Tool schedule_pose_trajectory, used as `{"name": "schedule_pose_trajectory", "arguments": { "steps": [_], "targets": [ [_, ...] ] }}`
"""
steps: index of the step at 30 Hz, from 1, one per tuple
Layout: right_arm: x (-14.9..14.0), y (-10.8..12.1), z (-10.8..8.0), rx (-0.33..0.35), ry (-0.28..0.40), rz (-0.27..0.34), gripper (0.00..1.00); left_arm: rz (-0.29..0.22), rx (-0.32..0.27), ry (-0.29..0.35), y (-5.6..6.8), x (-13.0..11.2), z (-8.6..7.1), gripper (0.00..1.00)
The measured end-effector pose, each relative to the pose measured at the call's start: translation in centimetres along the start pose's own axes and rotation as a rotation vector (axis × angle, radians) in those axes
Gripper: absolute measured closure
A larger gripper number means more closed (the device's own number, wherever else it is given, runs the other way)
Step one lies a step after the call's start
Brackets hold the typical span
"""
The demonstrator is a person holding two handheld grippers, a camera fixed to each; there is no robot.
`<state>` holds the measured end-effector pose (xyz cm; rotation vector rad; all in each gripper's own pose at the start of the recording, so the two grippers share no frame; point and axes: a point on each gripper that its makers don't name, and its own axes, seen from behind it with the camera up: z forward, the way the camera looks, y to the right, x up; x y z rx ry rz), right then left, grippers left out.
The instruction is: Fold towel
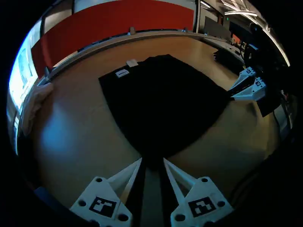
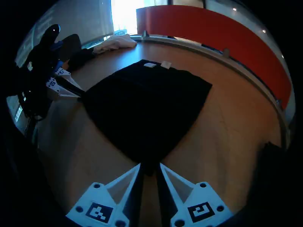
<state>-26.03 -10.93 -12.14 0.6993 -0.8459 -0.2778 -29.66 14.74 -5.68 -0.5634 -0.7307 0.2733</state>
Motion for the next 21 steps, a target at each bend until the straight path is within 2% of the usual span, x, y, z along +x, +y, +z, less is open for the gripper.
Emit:
{"name": "schedule_pose_trajectory", "arguments": {
  "steps": [4, 12, 21],
  "targets": [
    [0.3, -0.6, 0.0, 0.008, 0.005, -0.006, 0.85, -0.010, -0.001, -0.007, -0.1, 0.0, -0.1, 0.86],
    [0.9, -0.5, -0.5, 0.004, 0.019, 0.004, 0.86, -0.031, -0.008, -0.009, 0.1, 0.2, -0.5, 0.87],
    [2.6, -0.5, -2.5, 0.002, 0.049, 0.009, 0.86, -0.066, -0.013, -0.004, 0.7, 1.4, -2.4, 0.87]
  ]
}}
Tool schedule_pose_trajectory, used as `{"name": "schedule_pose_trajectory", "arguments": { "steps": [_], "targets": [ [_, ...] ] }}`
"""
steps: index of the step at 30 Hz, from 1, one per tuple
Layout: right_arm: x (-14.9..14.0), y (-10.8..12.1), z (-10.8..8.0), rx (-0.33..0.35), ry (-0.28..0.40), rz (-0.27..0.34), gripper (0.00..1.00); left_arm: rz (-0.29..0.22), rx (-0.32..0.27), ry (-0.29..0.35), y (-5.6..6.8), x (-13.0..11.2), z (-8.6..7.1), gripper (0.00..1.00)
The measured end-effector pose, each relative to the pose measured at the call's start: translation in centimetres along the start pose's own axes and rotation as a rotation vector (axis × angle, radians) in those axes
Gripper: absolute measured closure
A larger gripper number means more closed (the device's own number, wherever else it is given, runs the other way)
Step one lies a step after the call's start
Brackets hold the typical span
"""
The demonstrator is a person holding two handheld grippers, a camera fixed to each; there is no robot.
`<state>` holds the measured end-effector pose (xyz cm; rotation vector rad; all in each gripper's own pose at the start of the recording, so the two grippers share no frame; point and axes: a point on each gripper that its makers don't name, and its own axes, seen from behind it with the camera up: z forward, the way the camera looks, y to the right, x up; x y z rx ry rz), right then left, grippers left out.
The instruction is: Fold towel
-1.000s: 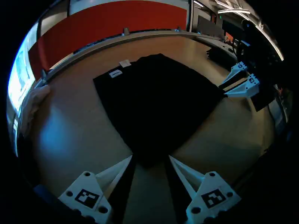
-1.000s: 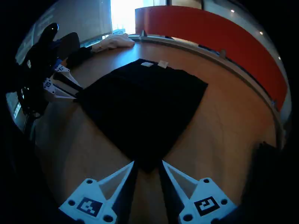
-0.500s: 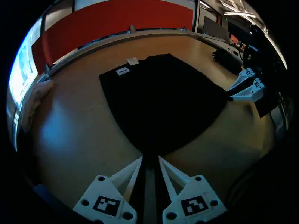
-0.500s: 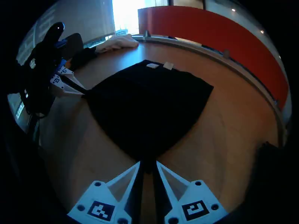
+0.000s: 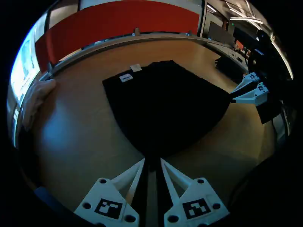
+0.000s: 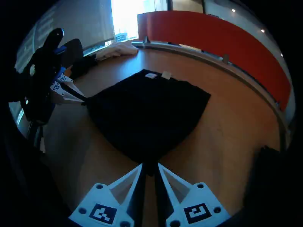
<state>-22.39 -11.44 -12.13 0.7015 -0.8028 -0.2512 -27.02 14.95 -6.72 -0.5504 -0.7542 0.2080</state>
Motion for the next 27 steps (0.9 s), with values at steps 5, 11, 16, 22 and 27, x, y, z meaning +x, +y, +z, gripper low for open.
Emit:
{"name": "schedule_pose_trajectory", "arguments": {
  "steps": [5, 11, 16, 22, 27],
  "targets": [
    [1.3, -0.2, -1.7, 0.000, 0.024, -0.003, 0.86, -0.014, -0.012, -0.002, 0.5, 0.6, -1.4, 0.87],
    [2.6, -0.6, -3.6, 0.005, 0.047, -0.001, 0.86, -0.033, -0.023, 0.000, 1.1, 1.3, -3.1, 0.87],
    [3.2, -1.2, -5.0, 0.010, 0.058, -0.002, 0.86, -0.045, -0.032, 0.007, 1.6, 1.9, -4.3, 0.87],
    [3.7, -1.7, -6.4, 0.019, 0.068, 0.004, 0.86, -0.055, -0.045, 0.000, 2.3, 2.0, -5.6, 0.87],
    [3.8, -2.1, -7.4, 0.027, 0.065, 0.003, 0.86, -0.063, -0.059, -0.007, 3.1, 1.9, -6.6, 0.87]
  ]
}}
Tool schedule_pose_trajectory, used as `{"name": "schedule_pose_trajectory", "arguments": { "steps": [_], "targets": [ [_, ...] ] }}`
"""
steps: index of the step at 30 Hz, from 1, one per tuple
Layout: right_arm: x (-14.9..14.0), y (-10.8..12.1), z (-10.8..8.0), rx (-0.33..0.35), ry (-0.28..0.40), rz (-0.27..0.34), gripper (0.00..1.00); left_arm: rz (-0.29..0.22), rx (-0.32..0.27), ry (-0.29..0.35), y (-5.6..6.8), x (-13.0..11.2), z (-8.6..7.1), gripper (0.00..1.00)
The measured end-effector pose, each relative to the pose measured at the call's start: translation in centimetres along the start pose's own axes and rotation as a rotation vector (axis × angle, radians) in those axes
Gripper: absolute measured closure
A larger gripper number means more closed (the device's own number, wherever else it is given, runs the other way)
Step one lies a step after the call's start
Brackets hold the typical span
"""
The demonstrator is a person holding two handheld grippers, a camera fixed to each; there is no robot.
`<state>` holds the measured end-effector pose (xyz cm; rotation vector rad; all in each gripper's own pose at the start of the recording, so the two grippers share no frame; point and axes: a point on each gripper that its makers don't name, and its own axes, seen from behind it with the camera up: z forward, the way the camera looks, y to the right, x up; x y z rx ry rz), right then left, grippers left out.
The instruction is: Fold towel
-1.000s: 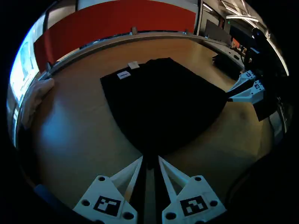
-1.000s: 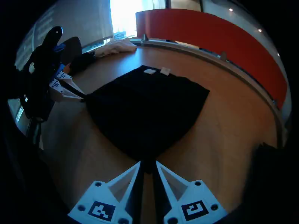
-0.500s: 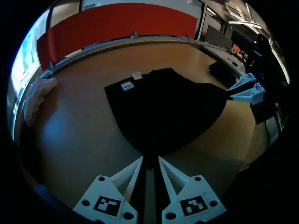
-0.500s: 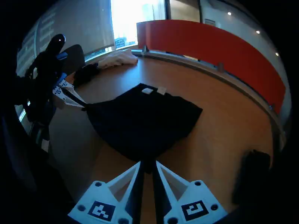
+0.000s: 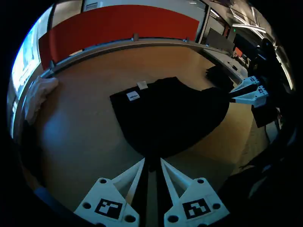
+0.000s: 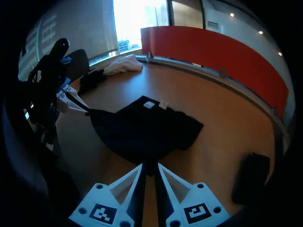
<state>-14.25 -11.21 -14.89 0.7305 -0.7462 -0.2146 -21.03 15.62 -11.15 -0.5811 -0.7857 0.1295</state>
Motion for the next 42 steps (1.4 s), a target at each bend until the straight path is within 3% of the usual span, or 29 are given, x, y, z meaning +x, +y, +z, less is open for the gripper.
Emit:
{"name": "schedule_pose_trajectory", "arguments": {
  "steps": [27, 42],
  "targets": [
    [0.6, -2.1, -4.0, 0.028, -0.019, 0.004, 0.86, -0.041, -0.048, 0.004, 2.1, 0.3, -4.1, 0.87],
    [0.5, -2.0, -3.8, 0.027, -0.019, 0.004, 0.86, -0.047, -0.044, 0.012, 2.0, 0.4, -3.9, 0.87]
  ]
}}
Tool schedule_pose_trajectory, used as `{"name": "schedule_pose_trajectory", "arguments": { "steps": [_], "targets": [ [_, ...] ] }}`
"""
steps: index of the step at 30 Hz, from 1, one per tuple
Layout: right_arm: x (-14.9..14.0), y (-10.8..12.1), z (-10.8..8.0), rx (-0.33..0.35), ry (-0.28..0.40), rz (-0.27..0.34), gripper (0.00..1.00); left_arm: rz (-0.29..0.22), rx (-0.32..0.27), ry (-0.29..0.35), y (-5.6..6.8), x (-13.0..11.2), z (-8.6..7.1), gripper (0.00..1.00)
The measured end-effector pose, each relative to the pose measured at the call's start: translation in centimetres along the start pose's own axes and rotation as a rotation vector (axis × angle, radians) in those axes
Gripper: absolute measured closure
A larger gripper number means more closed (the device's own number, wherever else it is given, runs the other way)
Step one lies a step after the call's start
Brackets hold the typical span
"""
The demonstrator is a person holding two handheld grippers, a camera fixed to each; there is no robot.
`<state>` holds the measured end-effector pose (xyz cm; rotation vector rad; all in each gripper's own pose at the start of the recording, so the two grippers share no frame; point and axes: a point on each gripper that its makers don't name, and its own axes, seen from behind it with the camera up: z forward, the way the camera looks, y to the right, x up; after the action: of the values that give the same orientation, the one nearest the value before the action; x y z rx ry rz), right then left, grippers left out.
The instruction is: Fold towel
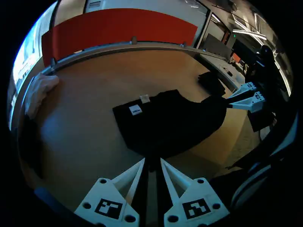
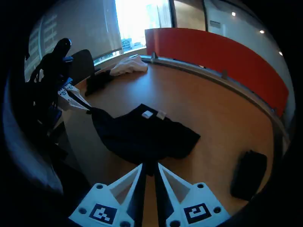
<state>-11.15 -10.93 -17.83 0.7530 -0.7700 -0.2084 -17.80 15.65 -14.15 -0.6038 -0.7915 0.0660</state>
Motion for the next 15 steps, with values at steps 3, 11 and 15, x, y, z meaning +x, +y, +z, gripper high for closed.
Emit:
{"name": "schedule_pose_trajectory", "arguments": {
  "steps": [3, 11, 15],
  "targets": [
    [0.1, 0.2, 0.3, -0.004, 0.000, 0.000, 0.86, 0.000, 0.005, 0.003, -0.2, 0.2, 0.2, 0.87],
    [0.8, 1.7, 1.3, -0.024, 0.000, -0.001, 0.86, 0.005, 0.023, 0.019, -1.3, 1.5, 1.5, 0.87],
    [1.1, 2.9, 2.0, -0.040, -0.006, -0.008, 0.86, 0.005, 0.032, 0.029, -2.0, 2.5, 2.5, 0.87]
  ]
}}
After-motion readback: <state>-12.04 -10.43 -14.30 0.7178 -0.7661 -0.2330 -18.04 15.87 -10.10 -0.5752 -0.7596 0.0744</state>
